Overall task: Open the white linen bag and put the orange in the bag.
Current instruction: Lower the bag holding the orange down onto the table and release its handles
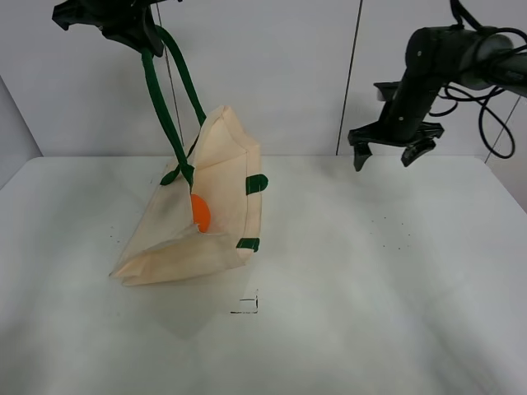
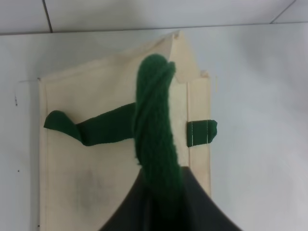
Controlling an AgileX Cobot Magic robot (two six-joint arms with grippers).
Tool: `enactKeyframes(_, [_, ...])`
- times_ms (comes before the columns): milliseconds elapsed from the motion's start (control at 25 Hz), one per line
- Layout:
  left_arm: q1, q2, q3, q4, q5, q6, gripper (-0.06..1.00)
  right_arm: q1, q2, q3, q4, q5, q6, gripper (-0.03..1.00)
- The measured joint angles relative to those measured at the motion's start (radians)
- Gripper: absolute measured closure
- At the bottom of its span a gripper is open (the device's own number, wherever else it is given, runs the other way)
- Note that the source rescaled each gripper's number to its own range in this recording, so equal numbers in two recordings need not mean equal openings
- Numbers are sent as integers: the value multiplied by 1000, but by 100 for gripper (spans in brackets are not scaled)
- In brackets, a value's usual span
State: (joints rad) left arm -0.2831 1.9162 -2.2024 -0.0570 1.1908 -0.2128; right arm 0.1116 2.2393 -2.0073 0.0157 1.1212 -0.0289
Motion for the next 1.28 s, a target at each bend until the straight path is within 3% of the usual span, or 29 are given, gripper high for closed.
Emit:
enactKeyframes(160, [0,0,0,0,0,0,94,-64,0,0,0,33,-11,-3])
enactKeyframes(560, [0,0,0,0,0,0,94,-69,-67,93,1,84,-19,-3])
enactKeyframes(920, [0,0,0,0,0,0,94,-69,-461,612,-4,86,-22,-3])
enactKeyframes(1200, [0,0,0,0,0,3,94,-69,-943,1095,-5,81,-22,-3])
enactKeyframes(1280, [0,0,0,0,0,4,94,-69,-1081,1215,-6,39,-22,-3])
